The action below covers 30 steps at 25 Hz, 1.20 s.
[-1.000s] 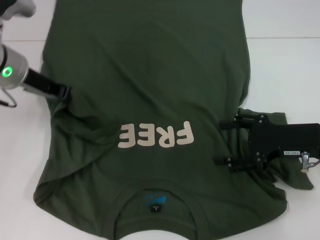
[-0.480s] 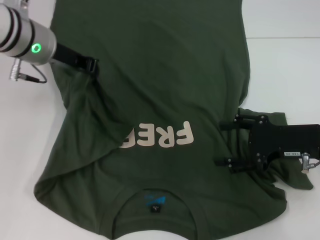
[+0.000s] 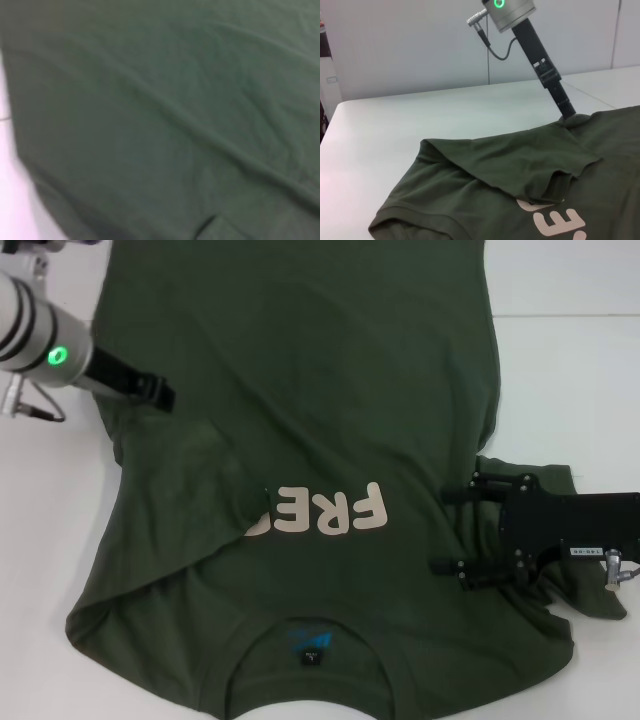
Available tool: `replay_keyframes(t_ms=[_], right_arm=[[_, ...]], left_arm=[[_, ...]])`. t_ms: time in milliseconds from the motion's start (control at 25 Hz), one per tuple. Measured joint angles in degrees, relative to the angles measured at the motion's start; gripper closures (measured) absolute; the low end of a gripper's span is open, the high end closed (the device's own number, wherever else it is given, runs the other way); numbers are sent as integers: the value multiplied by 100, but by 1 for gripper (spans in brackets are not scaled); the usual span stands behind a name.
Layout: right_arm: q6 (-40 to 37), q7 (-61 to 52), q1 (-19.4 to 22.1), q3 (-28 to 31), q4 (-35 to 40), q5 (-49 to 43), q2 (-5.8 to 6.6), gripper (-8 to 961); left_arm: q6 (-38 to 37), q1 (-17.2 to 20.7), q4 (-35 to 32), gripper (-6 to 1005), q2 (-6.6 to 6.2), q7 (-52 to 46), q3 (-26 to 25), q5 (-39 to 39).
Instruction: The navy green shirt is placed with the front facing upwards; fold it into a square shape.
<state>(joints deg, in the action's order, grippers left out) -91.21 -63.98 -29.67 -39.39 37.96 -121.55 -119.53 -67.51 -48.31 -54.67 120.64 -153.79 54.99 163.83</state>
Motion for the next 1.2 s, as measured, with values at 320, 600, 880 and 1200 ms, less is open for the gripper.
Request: replay_keyframes(t_ms=[320,600,880,1200], right_arm=[[-22,-36,-1,10,43,63,2,41],[-60,-86,31,122,60,153,26,41],[-181,-132,31,217,65,158,27,41],[-237,-132,31,374,125,163,-1,42]], left_arm=[[-318,809,-1115,545,223,888,-209,-540],[-1009,1705,-1315,288,240,2580,-887,-2662],[-2581,2140,251,138,-261,4851,-2187,-4531],[-3620,2523,2269,156,-595,7426,-2582,-4826]])
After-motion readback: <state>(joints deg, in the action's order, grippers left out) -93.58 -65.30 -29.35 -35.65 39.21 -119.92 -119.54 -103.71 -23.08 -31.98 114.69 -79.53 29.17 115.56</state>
